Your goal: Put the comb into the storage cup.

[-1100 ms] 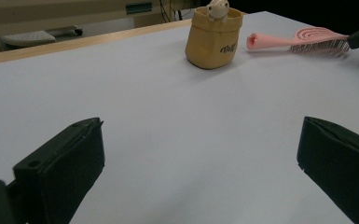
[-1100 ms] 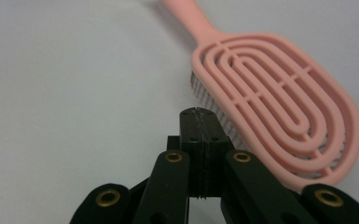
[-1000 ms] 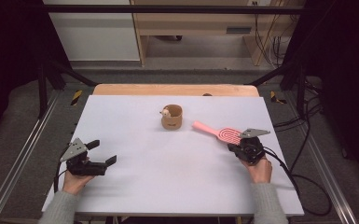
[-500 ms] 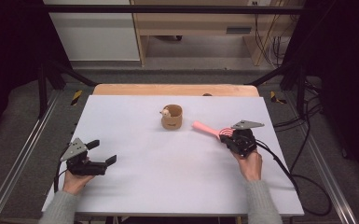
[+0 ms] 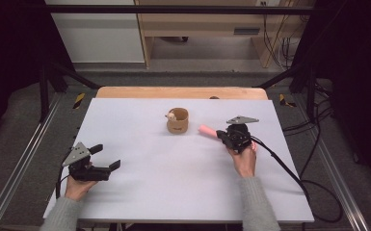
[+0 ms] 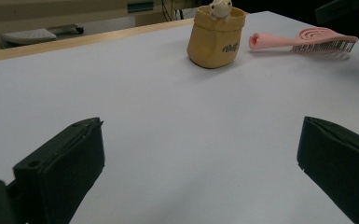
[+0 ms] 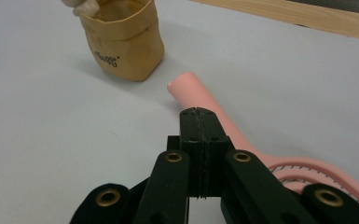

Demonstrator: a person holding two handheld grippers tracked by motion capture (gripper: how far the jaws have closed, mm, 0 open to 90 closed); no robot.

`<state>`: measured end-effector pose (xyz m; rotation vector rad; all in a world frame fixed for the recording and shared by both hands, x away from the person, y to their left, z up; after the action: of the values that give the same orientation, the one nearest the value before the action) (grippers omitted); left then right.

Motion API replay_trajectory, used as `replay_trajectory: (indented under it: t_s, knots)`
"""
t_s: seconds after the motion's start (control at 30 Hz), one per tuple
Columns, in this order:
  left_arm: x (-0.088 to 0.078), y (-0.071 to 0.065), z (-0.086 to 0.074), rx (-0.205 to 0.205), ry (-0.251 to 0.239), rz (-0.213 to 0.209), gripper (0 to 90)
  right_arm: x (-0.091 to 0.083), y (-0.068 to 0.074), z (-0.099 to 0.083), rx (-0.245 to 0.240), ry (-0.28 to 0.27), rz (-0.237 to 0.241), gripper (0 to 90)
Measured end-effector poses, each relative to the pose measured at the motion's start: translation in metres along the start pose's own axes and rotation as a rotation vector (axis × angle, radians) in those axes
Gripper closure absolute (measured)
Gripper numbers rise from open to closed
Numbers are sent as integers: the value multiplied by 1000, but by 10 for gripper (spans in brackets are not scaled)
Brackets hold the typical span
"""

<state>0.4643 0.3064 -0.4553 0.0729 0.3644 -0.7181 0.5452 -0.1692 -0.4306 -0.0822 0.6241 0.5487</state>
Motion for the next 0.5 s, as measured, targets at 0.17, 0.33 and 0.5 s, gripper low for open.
replay_trajectory:
  t_s: [0.17,0.33,0.5]
  knots:
    - [0,0,0,-1,-2,0,3,12,0,5,25,4,-8,900]
    - [0,0,0,0,-1,0,3,25,0,8,23,22,-23,900]
    - [0,0,0,-1,-3,-1,3,36,-1,11,39,24,-27,900]
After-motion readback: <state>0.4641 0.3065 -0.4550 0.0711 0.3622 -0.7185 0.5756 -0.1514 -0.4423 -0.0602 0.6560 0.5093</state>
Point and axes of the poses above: each handheld gripper's, and its own axes: x roughly forward along the jaws, z roughly out of its top, y roughly to its left, the point moved 1 cm from there along x, roughly forward along the jaws, and after that the axes turned 1 degree about -y, right-handed, at the moved point
